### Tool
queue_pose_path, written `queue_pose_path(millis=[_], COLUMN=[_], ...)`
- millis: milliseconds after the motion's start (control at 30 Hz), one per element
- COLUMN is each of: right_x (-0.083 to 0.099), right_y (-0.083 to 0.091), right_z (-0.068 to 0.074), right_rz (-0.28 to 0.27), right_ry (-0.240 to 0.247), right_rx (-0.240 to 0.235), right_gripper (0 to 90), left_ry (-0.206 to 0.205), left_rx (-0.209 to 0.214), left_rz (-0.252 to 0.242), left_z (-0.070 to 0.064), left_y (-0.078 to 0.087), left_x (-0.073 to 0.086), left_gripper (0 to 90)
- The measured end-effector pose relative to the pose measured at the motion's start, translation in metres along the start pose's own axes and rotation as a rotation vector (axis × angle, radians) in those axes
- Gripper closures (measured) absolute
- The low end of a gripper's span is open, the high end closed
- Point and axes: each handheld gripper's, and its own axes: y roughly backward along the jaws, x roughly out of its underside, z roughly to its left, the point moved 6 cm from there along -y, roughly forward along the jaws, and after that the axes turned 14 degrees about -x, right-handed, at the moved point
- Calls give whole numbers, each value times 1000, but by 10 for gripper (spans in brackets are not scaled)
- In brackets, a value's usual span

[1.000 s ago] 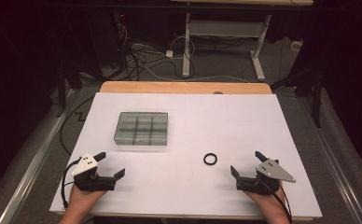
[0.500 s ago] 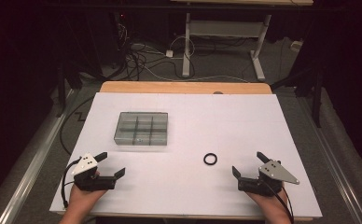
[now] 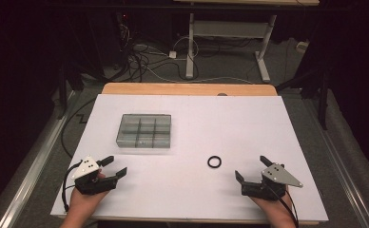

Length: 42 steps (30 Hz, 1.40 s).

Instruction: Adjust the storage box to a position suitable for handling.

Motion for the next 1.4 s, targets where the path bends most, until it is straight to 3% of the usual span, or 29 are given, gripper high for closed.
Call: queue_pose_path(millis=[200,533,933,1200,1333,1400], right_x=[0,-1,0,-1,-1,-1], right_y=[-1,0,-2,-1,-2,-2], right_z=[2,5,7,5,6,6], right_rz=[2,1,11,3,5,4], right_ry=[-2,9,5,-14,-20,-21], right_rx=[-8,-16,-33,-48,-58,-57], right_gripper=[15,20,59,59,58,57], left_ry=[-6,12,30,45,48,56], left_rx=[-38,-31,-28,-20,-9,-25], left_rz=[19,20,38,49,65,74], left_z=[-1,1,3,4,4,12], left_y=[-2,-2,-3,-5,-5,-3], left_x=[0,0,0,0,0,0], left_gripper=[410,621,795,877,877,877])
